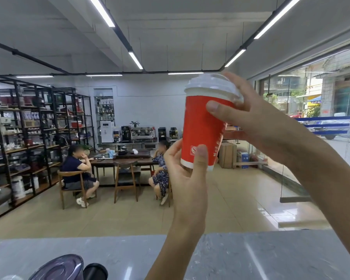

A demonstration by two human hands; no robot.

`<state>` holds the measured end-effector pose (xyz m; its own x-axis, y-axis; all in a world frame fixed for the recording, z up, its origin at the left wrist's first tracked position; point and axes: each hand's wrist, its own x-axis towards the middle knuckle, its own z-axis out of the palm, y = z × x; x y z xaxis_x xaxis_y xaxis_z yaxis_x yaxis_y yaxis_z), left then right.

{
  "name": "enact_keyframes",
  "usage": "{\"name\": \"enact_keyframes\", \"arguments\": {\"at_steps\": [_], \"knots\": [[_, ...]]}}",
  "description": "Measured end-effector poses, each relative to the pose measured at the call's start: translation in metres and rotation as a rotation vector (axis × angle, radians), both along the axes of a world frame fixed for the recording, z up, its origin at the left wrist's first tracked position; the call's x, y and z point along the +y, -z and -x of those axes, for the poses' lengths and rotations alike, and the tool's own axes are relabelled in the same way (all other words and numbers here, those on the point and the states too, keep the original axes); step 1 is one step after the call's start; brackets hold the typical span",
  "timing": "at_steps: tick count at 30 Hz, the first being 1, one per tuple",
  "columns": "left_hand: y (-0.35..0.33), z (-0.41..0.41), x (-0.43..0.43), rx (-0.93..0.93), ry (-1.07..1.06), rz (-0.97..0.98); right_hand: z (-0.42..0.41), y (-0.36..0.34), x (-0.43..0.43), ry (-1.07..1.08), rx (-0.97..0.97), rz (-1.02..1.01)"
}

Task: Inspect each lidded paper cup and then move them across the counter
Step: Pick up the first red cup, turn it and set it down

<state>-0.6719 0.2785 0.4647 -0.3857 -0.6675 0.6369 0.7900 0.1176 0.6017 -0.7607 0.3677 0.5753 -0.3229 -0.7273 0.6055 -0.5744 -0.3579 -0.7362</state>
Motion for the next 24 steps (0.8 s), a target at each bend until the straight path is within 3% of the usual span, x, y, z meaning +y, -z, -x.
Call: {"name": "enact_keyframes", "arguments": {"at_steps": [2,4,7,12,15,20,24], "knots": [[0.006,0.002,0.004,-0.022,-0.166,0.095,-0.01,0.008,0.0,0.044,0.022,0.05],[0.013,0.004,0.008,-0.015,-0.193,0.105,-0.017,0.012,0.0,0.093,0.042,0.104],[0.015,-0.002,0.009,-0.049,-0.085,0.086,-0.019,0.012,0.002,0.059,0.08,0.119],[0.018,-0.026,-0.004,-0.163,0.189,0.041,-0.008,0.021,-0.003,-0.147,-0.017,0.034],[0.027,-0.041,-0.011,-0.246,0.041,0.091,-0.01,0.042,-0.011,-0.225,-0.105,0.014],[0.058,-0.066,-0.025,-0.297,-0.316,0.198,-0.053,0.087,-0.024,-0.026,-0.039,-0.002],[0.093,-0.102,-0.031,-0.43,-0.306,0.222,-0.095,0.127,-0.034,0.038,-0.06,0.016]]}}
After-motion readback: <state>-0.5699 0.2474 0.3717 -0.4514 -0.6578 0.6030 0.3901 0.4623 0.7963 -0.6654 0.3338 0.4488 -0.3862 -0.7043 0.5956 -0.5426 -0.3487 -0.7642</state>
